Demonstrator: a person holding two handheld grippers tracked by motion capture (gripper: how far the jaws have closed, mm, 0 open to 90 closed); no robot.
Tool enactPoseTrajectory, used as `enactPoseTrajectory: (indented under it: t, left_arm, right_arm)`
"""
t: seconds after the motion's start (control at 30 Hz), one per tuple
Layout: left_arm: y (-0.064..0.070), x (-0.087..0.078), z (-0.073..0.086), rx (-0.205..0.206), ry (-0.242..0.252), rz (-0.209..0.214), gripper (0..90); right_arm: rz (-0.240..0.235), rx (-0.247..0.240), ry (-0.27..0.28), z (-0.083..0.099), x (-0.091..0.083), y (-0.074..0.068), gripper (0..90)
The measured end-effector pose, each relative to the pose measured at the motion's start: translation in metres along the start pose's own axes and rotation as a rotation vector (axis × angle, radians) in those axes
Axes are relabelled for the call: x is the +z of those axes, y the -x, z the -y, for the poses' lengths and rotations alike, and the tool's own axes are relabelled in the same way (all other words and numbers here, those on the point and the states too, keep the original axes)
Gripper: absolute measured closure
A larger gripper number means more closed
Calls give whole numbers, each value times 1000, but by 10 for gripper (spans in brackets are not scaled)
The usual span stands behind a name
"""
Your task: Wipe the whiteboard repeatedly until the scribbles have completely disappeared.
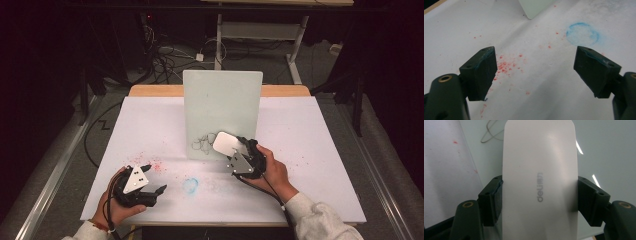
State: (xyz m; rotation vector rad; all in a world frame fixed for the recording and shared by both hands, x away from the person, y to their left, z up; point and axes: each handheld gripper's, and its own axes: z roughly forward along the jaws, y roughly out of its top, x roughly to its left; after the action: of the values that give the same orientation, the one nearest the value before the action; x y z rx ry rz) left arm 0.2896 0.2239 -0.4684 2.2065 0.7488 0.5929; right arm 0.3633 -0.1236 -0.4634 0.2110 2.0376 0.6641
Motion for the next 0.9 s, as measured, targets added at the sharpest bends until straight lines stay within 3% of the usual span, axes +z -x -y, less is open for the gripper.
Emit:
enactPoseTrajectory:
  t: [0.13, 0.27, 0.33, 0.37, 0.4, 0.47, 0.5, 0.53, 0.63, 0.73, 0.9]
  left_arm:
    - [1, 0, -1, 21, 3, -7, 188]
    - [0, -1, -1, 19, 2, -11, 188]
    - [0, -2, -1, 20, 3, -16, 188]
    - [1, -2, 0, 11, -3, -14, 188]
    - [0, -2, -1, 19, 5, -20, 188]
    - [1, -3, -1, 17, 10, -18, 188]
    - [1, -3, -1, 16, 10, -17, 188]
    - [1, -3, -1, 16, 11, -16, 188]
    - [1, -2, -1, 5, 3, -9, 188]
    - [1, -1, -2, 19, 7, -8, 188]
    - [1, 0, -2, 24, 5, -5, 188]
  right_arm:
    - [-52, 30, -7, 3, 1, -5, 309]
    - [-61, 15, -29, 9, -2, -6, 309]
    - [-36, -1, -45, 11, -4, -5, 309]
    - [3, -33, -64, 14, -6, -5, 309]
    - [3, -33, -64, 14, -6, -5, 309]
    - [83, -33, -64, 16, -8, -1, 309]
    - [83, -33, -64, 16, -8, -1, 309]
    - [134, -30, -47, 16, -8, 2, 309]
    - [173, -54, -39, 10, -4, -1, 309]
    - [174, -46, -26, 4, 0, -5, 309]
    - [112, -93, -14, -15, 12, -22, 309]
